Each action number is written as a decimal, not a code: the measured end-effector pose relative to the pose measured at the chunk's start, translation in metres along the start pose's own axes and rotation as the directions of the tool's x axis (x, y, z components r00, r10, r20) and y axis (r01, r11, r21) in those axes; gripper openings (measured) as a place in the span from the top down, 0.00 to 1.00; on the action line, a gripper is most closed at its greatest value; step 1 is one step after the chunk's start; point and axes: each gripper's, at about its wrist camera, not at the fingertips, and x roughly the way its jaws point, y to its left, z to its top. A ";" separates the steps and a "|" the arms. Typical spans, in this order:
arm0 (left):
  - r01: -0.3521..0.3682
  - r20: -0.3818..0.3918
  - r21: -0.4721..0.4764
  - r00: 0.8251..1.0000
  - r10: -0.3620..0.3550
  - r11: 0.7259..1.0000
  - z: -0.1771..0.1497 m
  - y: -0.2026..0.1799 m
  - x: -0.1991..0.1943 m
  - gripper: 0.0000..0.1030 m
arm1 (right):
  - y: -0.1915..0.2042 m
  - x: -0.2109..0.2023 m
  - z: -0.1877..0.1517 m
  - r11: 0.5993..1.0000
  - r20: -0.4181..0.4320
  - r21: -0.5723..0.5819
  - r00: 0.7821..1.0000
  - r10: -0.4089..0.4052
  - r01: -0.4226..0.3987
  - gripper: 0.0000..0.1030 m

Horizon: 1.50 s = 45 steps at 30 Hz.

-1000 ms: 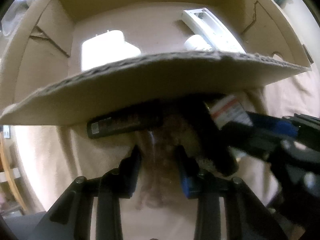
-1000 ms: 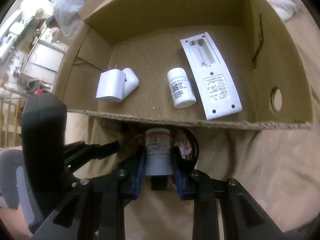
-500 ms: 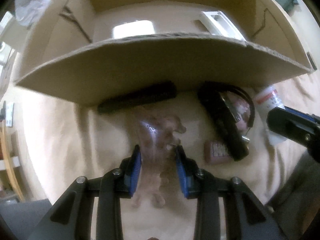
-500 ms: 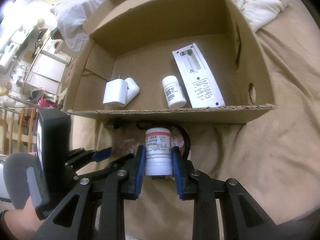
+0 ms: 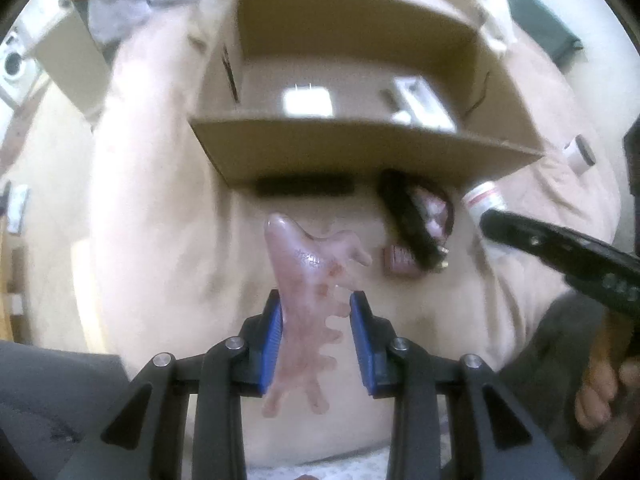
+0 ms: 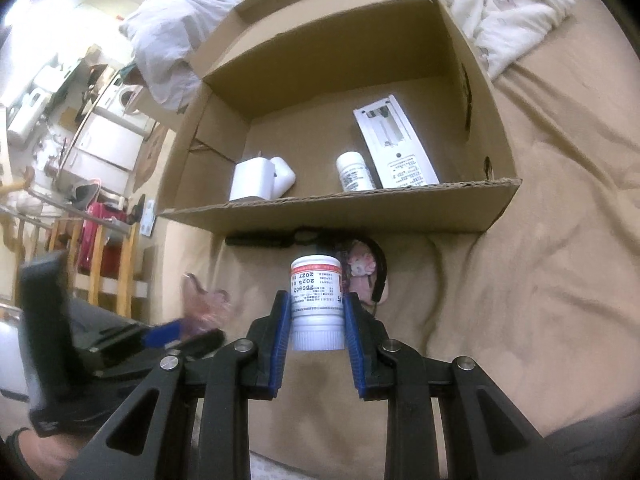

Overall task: Organize rigid objects
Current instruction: 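Grasp the pink comb with the left tool while the right tool grasps the orange-labelled bottle, then carry the comb and bottle into the box and open both tools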

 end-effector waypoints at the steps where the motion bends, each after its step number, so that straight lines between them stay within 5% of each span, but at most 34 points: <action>1: 0.005 0.014 -0.004 1.000 -0.005 1.000 0.002 0.003 -0.009 0.71 | 0.003 0.000 0.000 1.000 0.002 -0.009 1.000 -0.007 0.007 0.73; 4: 0.022 0.067 -0.009 0.998 -0.022 1.000 -0.003 0.007 -0.032 0.71 | 0.011 -0.008 -0.001 0.999 0.024 -0.040 1.000 -0.004 0.005 0.73; 18: 0.039 0.198 -0.006 0.979 -0.037 0.999 0.088 -0.002 -0.072 0.71 | 0.018 -0.050 0.028 0.998 0.130 -0.053 0.991 0.038 -0.031 0.73; 31: -0.052 0.167 0.046 0.985 0.043 0.998 0.146 -0.019 -0.019 0.71 | 0.015 -0.028 0.102 0.997 0.163 -0.079 0.987 -0.011 0.024 0.73; 45: -0.084 0.153 0.066 0.986 0.073 0.994 0.165 -0.021 0.034 0.71 | -0.011 0.023 0.109 0.998 0.086 -0.047 0.996 -0.032 0.036 0.73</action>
